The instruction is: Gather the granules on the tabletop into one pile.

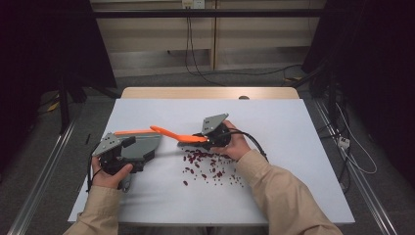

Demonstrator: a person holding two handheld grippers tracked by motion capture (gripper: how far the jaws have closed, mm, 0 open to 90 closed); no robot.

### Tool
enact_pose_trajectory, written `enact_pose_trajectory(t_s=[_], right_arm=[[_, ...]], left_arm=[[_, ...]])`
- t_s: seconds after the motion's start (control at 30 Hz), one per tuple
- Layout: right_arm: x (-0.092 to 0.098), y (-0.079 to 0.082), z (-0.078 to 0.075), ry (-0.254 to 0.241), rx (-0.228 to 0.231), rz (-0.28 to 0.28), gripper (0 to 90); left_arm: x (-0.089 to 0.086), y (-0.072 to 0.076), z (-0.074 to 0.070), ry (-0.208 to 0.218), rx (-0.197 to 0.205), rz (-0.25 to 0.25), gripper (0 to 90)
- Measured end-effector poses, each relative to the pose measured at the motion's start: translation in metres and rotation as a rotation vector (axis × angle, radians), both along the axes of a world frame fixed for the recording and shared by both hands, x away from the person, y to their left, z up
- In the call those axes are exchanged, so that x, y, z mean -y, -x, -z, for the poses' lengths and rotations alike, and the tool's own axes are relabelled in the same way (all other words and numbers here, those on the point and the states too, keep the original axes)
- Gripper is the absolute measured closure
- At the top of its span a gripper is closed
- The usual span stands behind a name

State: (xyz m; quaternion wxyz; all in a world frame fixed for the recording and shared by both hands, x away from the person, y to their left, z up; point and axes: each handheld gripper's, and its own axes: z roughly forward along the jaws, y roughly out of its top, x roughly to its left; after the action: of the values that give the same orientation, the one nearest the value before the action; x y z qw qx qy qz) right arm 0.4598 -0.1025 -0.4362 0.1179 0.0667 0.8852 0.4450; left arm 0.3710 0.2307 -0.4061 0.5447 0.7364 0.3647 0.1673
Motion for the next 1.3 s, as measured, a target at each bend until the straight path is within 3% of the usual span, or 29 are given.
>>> enact_pose_trajectory(t_s=[0.17, 0.37, 0.57, 0.63, 0.77, 0.93, 1.0, 1.3], right_arm=[[0.005, 0.016, 0.001, -0.018, -0.002, -0.013, 71.0], [0.007, 0.022, -0.003, -0.033, -0.004, -0.017, 71.1], [0.021, 0.022, -0.014, -0.089, 0.007, 0.03, 71.1], [0.031, 0.021, -0.019, -0.096, 0.019, 0.072, 71.1], [0.055, 0.021, -0.02, -0.071, 0.024, 0.135, 71.1], [0.077, 0.026, -0.004, -0.007, 0.004, 0.186, 71.1], [0.082, 0.029, 0.0, -0.034, -0.015, 0.184, 71.1], [0.075, 0.05, 0.0, -0.028, -0.01, 0.129, 71.1]], left_arm=[[0.002, 0.001, 0.0, 0.001, -0.003, 0.007, 4.7], [0.002, 0.002, 0.0, -0.003, -0.001, 0.015, 4.7], [0.0, 0.004, 0.001, -0.004, -0.002, 0.023, 4.7], [0.001, 0.004, 0.002, -0.002, -0.003, 0.025, 4.7], [0.003, 0.004, 0.002, -0.008, -0.008, 0.037, 4.7], [0.005, 0.004, 0.003, -0.012, -0.009, 0.045, 4.6], [0.006, 0.004, 0.003, -0.015, -0.01, 0.047, 4.7], [0.007, 0.005, 0.004, -0.021, -0.009, 0.047, 4.7]])
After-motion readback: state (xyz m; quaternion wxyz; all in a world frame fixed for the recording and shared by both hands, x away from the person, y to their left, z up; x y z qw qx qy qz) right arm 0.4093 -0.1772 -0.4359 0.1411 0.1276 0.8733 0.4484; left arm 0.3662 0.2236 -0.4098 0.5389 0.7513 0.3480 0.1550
